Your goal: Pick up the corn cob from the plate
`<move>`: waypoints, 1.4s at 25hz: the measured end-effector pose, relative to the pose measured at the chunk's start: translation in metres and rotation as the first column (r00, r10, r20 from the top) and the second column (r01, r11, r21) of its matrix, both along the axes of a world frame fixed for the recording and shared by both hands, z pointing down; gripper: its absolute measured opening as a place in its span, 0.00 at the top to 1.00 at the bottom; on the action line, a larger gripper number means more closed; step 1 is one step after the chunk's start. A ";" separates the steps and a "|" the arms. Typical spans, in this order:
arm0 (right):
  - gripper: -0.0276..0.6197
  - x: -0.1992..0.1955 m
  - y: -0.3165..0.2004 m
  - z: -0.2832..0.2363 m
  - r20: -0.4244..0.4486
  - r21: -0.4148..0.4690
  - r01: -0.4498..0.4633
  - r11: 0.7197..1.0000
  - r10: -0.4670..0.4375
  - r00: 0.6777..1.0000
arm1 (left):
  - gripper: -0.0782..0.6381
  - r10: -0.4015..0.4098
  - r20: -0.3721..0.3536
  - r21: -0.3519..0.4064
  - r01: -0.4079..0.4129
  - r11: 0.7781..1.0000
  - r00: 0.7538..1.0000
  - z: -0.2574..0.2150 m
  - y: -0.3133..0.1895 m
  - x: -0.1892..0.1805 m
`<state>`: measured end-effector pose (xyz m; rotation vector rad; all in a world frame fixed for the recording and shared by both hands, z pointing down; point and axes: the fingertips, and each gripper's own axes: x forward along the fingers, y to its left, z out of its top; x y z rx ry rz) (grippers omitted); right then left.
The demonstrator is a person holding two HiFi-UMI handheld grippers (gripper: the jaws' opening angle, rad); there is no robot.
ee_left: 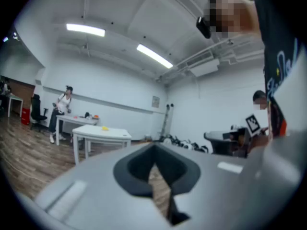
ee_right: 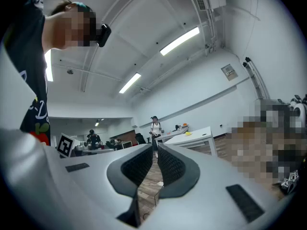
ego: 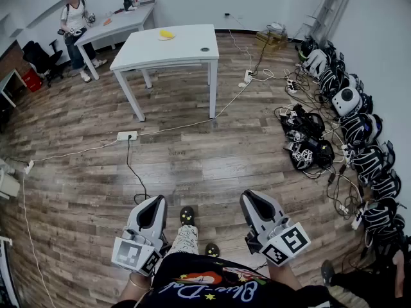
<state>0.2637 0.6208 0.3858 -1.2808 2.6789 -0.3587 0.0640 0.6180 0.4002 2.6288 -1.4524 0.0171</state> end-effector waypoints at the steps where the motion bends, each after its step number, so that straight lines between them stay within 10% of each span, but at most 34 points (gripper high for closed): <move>1: 0.93 -0.007 -0.015 0.001 -0.001 -0.003 0.007 1.000 -0.007 1.000 | 0.90 0.005 0.009 0.011 -0.005 1.000 1.000 0.001 -0.013 -0.004; 15: 0.93 -0.154 -0.262 -0.032 -0.020 0.130 0.060 0.990 -0.058 0.998 | 0.90 -0.002 0.022 0.114 0.000 0.994 1.000 -0.023 -0.252 -0.128; 22: 0.93 -0.177 -0.400 0.011 -0.019 0.004 0.062 0.998 -0.062 0.998 | 0.90 -0.068 0.042 0.120 0.062 0.991 0.997 -0.014 -0.397 -0.182; 35: 0.93 -0.220 -0.707 -0.013 -0.019 0.059 0.248 0.967 -0.247 0.969 | 0.90 -0.163 0.002 0.146 0.160 0.976 0.987 -0.037 -0.679 -0.192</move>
